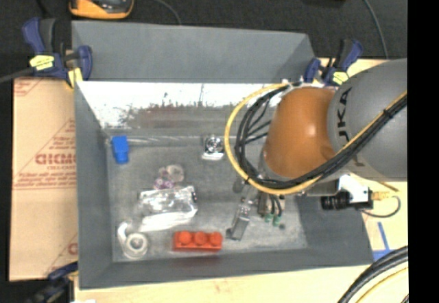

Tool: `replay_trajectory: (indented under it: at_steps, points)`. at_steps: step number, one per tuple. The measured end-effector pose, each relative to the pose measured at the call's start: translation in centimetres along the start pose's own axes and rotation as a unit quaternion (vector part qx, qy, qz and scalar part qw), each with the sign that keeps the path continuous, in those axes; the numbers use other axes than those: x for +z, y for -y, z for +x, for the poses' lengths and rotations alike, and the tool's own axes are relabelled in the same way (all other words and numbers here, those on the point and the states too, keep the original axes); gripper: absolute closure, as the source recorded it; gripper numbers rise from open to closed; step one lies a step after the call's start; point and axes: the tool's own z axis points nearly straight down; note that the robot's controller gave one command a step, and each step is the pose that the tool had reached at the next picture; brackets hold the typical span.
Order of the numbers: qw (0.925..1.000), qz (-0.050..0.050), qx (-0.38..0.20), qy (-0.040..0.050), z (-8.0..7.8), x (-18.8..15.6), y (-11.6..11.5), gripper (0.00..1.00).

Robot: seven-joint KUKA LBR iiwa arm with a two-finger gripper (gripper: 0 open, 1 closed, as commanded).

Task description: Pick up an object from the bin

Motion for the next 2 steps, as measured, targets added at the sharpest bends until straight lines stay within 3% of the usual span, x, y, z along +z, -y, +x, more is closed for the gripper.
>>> replay_trajectory:
  at_steps: [1, 2]
  points:
    - [0.9976, -0.001, 0.069, -0.0013, 0.1, 1.0, 0.2, 0.0]
    - [0.9982, -0.003, 0.061, 0.0011, 0.0, 9.1, -0.3, 0.0]
